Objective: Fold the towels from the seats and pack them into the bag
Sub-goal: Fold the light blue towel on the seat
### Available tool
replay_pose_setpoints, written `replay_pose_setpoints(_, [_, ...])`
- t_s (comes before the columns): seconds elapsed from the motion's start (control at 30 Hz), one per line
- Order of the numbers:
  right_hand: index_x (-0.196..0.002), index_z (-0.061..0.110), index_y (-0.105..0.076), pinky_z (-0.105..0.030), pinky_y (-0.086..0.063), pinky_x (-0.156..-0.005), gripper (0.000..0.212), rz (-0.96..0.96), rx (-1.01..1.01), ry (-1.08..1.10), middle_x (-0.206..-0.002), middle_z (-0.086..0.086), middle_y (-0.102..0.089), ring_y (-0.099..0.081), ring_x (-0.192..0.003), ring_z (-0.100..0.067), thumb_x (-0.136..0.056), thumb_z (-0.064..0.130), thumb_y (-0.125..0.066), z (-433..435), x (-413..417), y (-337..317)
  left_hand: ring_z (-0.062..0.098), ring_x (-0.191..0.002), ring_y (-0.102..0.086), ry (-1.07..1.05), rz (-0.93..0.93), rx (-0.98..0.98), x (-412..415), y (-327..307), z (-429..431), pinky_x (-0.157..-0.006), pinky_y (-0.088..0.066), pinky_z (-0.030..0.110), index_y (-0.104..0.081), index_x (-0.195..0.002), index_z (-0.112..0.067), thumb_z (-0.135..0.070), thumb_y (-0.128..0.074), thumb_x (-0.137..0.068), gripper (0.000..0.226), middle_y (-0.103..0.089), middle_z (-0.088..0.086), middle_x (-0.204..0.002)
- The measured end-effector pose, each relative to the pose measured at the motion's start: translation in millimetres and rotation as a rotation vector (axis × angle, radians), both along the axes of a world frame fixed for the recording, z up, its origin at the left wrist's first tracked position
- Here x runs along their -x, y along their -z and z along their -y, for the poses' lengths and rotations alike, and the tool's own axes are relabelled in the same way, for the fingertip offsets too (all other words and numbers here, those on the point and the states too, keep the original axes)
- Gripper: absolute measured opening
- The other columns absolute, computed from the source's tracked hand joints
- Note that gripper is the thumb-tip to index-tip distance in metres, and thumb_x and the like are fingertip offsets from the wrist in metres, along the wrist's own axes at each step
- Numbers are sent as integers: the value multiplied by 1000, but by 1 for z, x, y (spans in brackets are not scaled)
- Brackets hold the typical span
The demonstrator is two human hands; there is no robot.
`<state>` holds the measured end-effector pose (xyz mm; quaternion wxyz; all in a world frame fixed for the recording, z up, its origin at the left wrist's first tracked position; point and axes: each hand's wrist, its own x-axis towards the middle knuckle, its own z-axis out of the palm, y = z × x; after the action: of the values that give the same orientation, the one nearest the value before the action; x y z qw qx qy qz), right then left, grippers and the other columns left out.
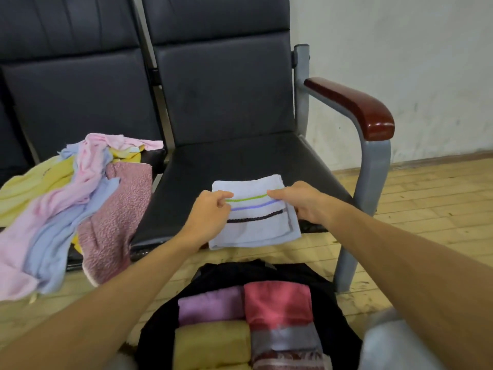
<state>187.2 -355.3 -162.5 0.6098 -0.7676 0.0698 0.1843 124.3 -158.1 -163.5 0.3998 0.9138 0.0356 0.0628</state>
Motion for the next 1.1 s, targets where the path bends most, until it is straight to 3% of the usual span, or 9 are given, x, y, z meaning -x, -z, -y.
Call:
replay_pose_setpoints(0.07, [-118,4,-62,-37,-58,-82,40,37,79,-14,-105,-9,-71,-70,-92,-23,-84,20,-76,-5,2,1,22,-109,-53,-36,-21,-96,9,13,-23,-96,-46,29,-56,-133,-20,-13,-50,-96,38,-45,2,-111])
replay_pose_setpoints(0.13, [-114,4,-63,-33,-56,-73,34,74,127,-39,-103,-9,-71,-69,-89,-21,-84,16,-74,-11,7,1,25,-116,-50,-37,-78,-59,19,23,-36,-105,-41,40,-52,-136,-23,-17,-52,-96,41,-48,2,-112])
replay_pose_setpoints(0.3, [-113,10,-57,-33,-55,-76,27,215,99,-109,-108,-13,-67,-68,-91,-21,-87,12,-61,-33,17,-11,18,-105,-57,-83,-140,357,29,14,-29,-92,-46,33,-53,-128,-22,-17,-56,-92,36,-61,2,-113])
replay_pose_setpoints(0.5, [-115,15,-60,-41,-58,-83,23,191,-193,-102,-111,-14,-71,-70,-98,-28,-93,9,-60,-60,50,-38,17,-81,-51,-143,-179,492,39,12,-41,-66,-41,30,-53,-94,-18,-31,-48,-92,13,-54,-3,-89])
replay_pose_setpoints(0.6, [-122,11,-61,-42,-59,-78,28,139,-317,-93,-109,-17,-72,-70,-98,-33,-94,11,-60,-81,71,-55,21,-78,-46,-177,-199,831,50,4,-49,-73,-37,32,-53,-72,-16,-35,-51,-89,25,-52,2,-72])
replay_pose_setpoints(0.73, [-123,6,-60,-49,-56,-86,30,107,-403,-146,-115,-22,-68,-67,-104,-38,-95,14,-57,-108,100,-82,25,-104,-66,-39,-368,1366,78,-11,-77,-88,-51,39,-70,-116,-16,-51,-57,-91,44,-71,8,-113])
replay_pose_setpoints(0.8, [-128,2,-57,-53,-51,-96,37,108,-455,-161,-122,-25,-64,-63,-110,-41,-94,16,-58,-113,106,-92,25,-94,-70,-9,-394,1483,90,-25,-88,-78,-55,37,-72,-113,-14,-50,-63,-88,45,-72,10,-110])
replay_pose_setpoints(0.9, [-128,1,-58,-54,-47,-101,39,111,-462,-141,-122,-25,-65,-62,-113,-41,-94,19,-58,-110,112,-106,25,-80,-72,48,-329,1489,105,-50,-101,-64,-59,33,-72,-111,-13,-39,-62,-89,35,-74,11,-103])
replay_pose_setpoints(1.1, [-122,1,-63,-45,-55,-90,30,156,-370,-97,-111,-17,-71,-69,-103,-34,-96,13,-54,-85,116,-108,29,-107,-67,87,-200,1142,113,-77,-115,-93,-53,43,-66,-118,-9,-20,-64,-89,31,-71,12,-114])
